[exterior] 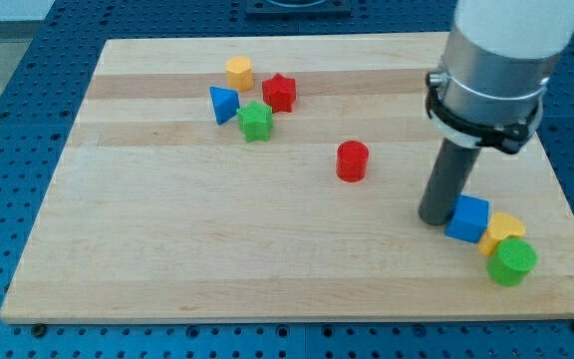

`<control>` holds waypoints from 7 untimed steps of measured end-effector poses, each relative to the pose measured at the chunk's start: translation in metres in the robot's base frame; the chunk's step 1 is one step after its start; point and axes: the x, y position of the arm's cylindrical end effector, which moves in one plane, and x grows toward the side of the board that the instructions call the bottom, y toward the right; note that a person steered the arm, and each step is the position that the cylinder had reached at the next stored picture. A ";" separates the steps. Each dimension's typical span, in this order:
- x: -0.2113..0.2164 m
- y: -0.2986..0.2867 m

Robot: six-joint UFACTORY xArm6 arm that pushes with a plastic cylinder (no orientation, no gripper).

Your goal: Move the red circle towards blue cube

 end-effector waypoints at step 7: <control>-0.083 -0.155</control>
